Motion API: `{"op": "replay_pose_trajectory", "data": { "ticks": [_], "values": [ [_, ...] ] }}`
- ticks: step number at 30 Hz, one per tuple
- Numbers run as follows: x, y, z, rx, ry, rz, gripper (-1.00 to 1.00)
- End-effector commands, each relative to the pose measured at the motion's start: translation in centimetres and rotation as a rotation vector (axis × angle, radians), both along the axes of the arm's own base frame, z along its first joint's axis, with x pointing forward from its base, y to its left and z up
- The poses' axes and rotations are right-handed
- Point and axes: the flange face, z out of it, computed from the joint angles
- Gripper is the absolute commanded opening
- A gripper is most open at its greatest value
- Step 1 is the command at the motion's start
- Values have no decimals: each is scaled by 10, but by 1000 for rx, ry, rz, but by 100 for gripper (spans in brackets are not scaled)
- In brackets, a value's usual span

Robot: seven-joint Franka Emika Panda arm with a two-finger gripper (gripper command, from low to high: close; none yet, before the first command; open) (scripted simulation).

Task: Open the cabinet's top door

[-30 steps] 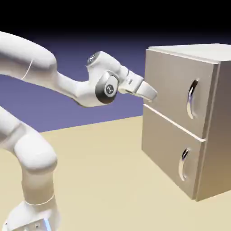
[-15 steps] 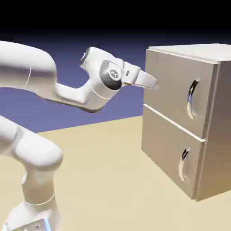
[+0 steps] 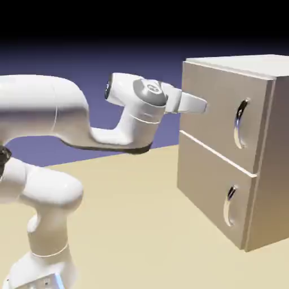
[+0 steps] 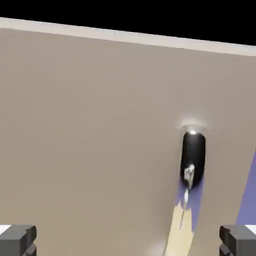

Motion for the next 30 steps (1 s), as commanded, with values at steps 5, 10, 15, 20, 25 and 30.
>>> {"op": "replay_pose_trajectory", "data": {
  "ticks": [5, 10, 15, 20, 25, 30],
  "values": [
    [12, -15, -14, 23, -64, -6, 0],
    [26, -29, -33, 50, -126, -7, 0],
    [44, -40, -56, 78, -184, 1, 0],
    [63, -49, -84, 108, -239, 18, 0],
    [94, -48, -84, 110, -239, 18, 0],
    [105, -44, -84, 106, -241, 0, -100]
  ]
}}
